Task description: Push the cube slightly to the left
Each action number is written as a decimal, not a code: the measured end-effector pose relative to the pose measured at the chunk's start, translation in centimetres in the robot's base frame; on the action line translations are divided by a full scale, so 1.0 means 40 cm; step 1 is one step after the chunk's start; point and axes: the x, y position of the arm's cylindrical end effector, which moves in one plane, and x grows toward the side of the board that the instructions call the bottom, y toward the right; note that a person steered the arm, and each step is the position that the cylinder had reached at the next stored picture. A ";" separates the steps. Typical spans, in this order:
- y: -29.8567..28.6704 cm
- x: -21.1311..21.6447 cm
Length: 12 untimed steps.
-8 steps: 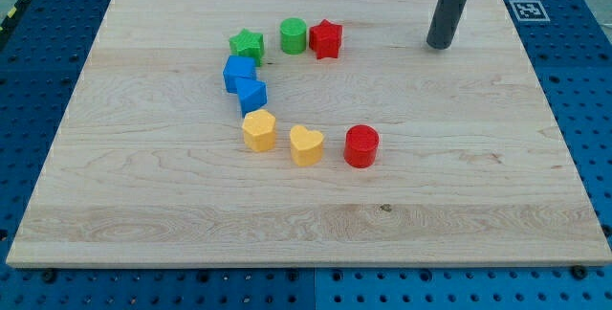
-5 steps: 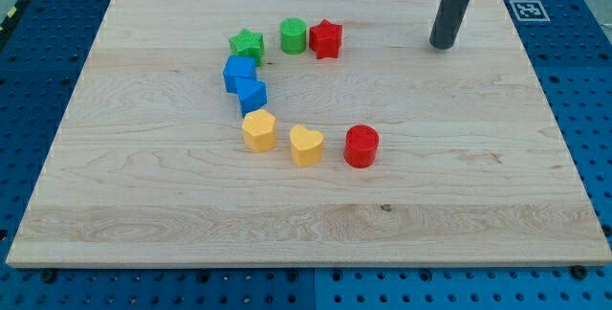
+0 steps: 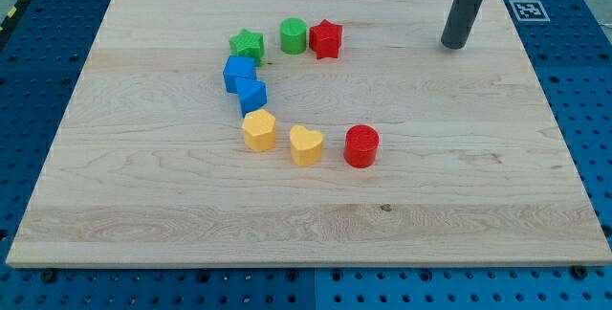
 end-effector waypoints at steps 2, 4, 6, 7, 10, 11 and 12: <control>0.000 0.016; -0.078 -0.086; -0.175 -0.066; -0.172 0.061; -0.545 0.158; -0.598 0.158; -0.680 0.158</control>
